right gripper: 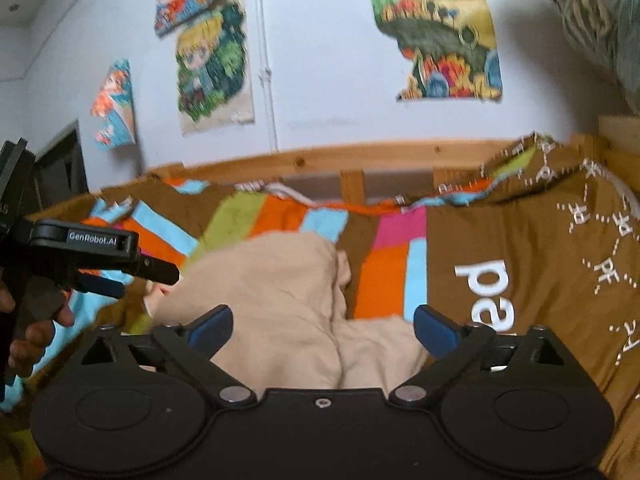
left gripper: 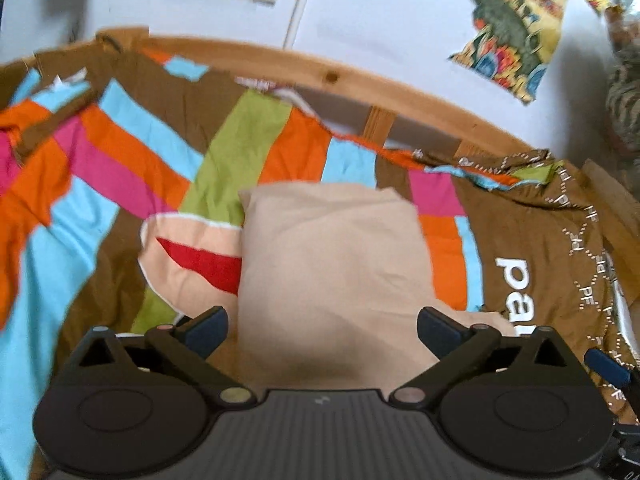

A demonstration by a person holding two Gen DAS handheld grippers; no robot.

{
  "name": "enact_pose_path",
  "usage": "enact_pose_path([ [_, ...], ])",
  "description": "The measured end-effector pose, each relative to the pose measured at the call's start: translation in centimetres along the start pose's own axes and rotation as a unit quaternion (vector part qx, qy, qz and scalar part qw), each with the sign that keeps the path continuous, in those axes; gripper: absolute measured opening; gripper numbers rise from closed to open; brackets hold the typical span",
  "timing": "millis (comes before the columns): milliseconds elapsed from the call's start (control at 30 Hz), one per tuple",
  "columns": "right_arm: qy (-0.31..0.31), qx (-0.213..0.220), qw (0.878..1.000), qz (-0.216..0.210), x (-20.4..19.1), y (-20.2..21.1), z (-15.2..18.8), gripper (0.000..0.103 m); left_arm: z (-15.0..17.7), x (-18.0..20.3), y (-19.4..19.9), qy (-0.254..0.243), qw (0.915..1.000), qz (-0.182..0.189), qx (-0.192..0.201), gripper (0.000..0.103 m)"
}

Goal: Fold large clothes
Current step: 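Release the jacket and pull both open tools back from the bundle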

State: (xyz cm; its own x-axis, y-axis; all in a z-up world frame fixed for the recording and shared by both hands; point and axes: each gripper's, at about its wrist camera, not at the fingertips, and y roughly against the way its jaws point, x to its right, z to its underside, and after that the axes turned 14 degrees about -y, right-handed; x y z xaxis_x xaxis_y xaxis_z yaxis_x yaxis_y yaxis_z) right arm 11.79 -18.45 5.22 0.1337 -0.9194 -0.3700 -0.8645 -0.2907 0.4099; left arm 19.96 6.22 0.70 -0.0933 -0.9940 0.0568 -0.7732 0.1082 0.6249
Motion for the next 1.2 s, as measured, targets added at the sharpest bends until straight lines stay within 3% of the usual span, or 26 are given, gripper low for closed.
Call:
enact_pose_path([
  [300, -0.028, 0.03, 0.999, -0.032, -1.5, 6.0, -0.7, 0.102, 1.0, 1.2, 9.0, -0.014, 0.9983, -0.015, 0.054, 0.102],
  [667, -0.011, 0.043, 0.998, -0.043, -4.3, 11.8, 0.0, 0.102, 5.4, 2.8, 17.8, -0.028, 0.9945, -0.036, 0.094, 0.102],
  [900, 0.027, 0.018, 0.999, -0.028, -5.4, 13.8, 2.8, 0.102, 9.5, 3.3, 19.8, -0.028, 0.9929, -0.048, 0.105, 0.102],
  [1067, 0.038, 0.019, 0.999, -0.002, -5.1, 14.6, 5.0, 0.102, 13.0, 4.1, 19.7, -0.068, 0.9908, -0.038, 0.111, 0.102],
  [1200, 0.039, 0.003, 0.999, 0.015, -5.1, 14.1, 6.3, 0.102, 14.6, 4.1, 18.5, -0.072, 0.9932, -0.028, 0.087, 0.102],
])
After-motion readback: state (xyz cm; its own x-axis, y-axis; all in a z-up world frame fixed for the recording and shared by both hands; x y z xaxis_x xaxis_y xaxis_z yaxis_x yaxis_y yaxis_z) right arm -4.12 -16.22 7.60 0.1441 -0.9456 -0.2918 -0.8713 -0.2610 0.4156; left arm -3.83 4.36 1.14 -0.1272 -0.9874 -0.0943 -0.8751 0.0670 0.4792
